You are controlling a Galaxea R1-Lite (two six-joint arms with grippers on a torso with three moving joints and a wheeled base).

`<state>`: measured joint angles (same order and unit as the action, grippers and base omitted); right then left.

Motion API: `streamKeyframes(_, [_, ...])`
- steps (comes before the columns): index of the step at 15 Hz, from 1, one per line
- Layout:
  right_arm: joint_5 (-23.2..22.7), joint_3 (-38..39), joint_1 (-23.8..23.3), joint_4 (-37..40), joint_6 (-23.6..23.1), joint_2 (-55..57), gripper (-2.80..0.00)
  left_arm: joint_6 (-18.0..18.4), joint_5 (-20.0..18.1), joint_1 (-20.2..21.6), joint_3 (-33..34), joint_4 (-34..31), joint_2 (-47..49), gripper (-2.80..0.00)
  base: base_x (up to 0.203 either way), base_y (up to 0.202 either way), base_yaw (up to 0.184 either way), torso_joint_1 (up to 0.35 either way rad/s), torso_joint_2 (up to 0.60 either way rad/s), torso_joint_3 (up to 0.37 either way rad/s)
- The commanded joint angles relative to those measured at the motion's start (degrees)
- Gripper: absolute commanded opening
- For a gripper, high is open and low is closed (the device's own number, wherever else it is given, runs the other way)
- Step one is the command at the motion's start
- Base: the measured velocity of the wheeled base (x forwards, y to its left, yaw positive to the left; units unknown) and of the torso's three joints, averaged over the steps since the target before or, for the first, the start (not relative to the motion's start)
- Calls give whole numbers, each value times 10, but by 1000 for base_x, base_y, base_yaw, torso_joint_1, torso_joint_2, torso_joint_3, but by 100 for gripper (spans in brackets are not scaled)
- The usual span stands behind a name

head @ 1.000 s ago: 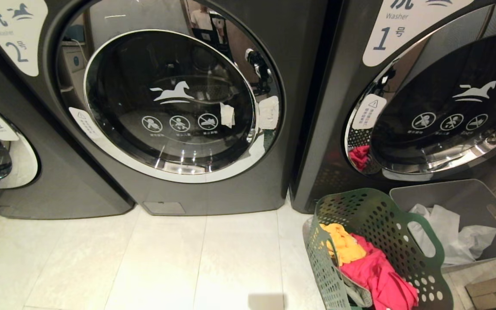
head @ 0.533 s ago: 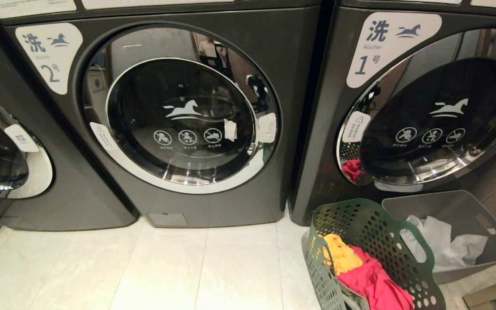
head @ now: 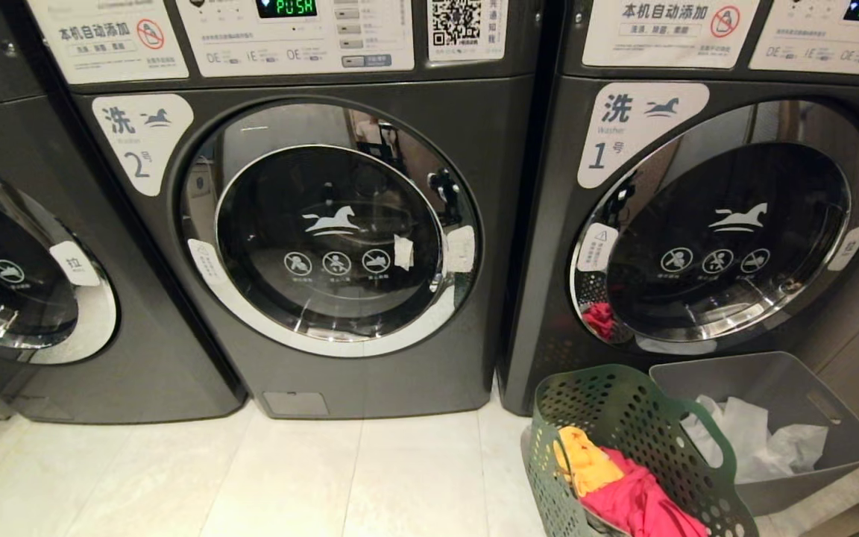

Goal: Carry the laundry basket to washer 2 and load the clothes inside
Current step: Open the lid of the washing machine

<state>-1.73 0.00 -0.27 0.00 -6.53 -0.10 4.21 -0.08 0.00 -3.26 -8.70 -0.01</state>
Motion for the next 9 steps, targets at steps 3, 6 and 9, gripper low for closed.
streamKeyframes(3, [0, 0, 0, 0, 0, 1, -280, 2, -1, 0, 0, -1, 0, -280, 0, 0, 0, 4, 3, 126])
streamKeyframes(6, [0, 0, 0, 0, -1, 1, -280, 0, -1, 0, 0, 0, 1, -280, 0, 0, 0, 1, 5, 23])
streamKeyframes(9, [-1, 0, 0, 0, -1, 1, -280, 1, -1, 0, 0, 0, 0, -280, 0, 0, 0, 0, 0, 0])
